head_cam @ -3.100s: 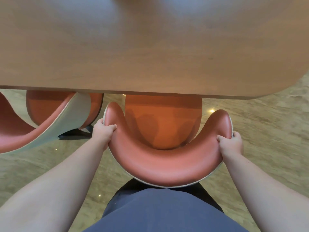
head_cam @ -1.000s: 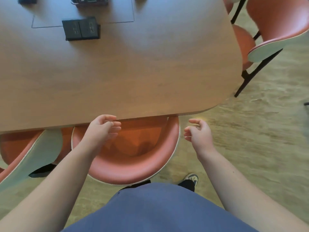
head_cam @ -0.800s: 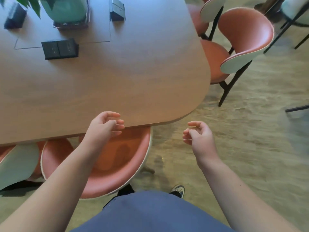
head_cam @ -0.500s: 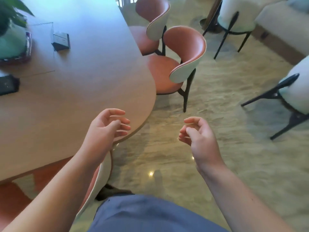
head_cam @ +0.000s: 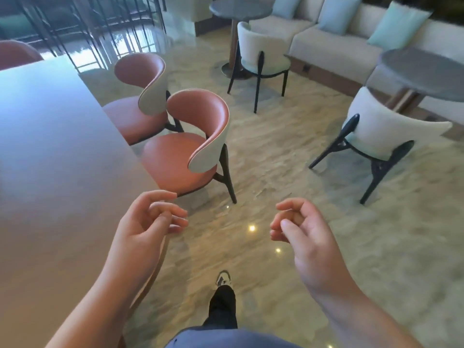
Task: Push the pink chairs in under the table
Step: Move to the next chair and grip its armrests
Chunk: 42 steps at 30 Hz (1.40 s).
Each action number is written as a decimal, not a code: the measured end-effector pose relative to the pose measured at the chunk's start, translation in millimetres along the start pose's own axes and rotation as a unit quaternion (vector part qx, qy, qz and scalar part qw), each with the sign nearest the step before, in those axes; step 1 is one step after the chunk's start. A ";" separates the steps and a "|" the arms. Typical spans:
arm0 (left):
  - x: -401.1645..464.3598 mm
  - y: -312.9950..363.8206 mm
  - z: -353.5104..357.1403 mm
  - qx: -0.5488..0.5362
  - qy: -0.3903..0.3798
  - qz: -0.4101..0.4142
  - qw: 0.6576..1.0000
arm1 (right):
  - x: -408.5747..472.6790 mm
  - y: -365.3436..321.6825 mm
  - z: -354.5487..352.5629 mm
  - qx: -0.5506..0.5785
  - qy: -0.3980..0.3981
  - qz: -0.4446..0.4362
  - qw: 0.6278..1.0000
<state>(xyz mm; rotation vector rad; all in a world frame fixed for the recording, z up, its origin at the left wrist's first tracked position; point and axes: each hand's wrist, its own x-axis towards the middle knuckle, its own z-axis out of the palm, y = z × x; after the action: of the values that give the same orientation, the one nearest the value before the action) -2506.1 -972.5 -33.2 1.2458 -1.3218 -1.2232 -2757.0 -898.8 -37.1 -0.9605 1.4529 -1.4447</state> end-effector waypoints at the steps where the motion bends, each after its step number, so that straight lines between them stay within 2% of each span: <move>1: 17.5 -2.2 9.2 -0.005 -0.001 -0.008 1.000 | 15.2 0.5 -3.5 -0.009 0.006 -0.001 1.000; 7: 145.5 0.6 55.5 -0.028 -0.023 -0.033 0.999 | 139.4 -7.2 -14.6 -0.009 0.039 0.020 0.999; 12: 249.3 9.5 106.4 -0.038 -0.052 -0.056 0.996 | 227.6 -21.4 -24.4 0.015 0.074 -0.012 0.997; 18: 345.6 15.6 175.3 -0.043 -0.089 -0.049 0.994 | 301.9 -20.3 -69.5 0.019 0.126 -0.010 0.992; 22: 406.3 8.4 216.2 -0.033 -0.075 -0.049 0.995 | 379.4 -6.6 -100.3 0.003 0.117 0.002 0.993; 29: 491.2 0.6 264.5 -0.007 -0.002 -0.078 0.997 | 534.9 -0.6 -128.6 -0.014 0.019 0.034 0.999; 32: 517.1 -1.9 270.0 -0.022 0.057 -0.085 0.994 | 600.1 -3.5 -124.0 -0.039 -0.028 0.046 0.998; 37: 540.6 -10.0 245.5 -0.031 0.159 -0.099 0.982 | 676.1 -1.4 -75.2 -0.055 -0.120 0.075 0.988; 42: 563.6 -34.3 195.2 -0.038 0.277 -0.109 0.954 | 733.6 14.6 9.7 -0.113 -0.247 0.075 0.959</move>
<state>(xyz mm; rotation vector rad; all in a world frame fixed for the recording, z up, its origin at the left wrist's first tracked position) -2735.8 -1521.0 -90.4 1.5654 -0.7358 -0.9559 -2998.9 -1589.7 -88.4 -1.2188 1.2923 -0.8562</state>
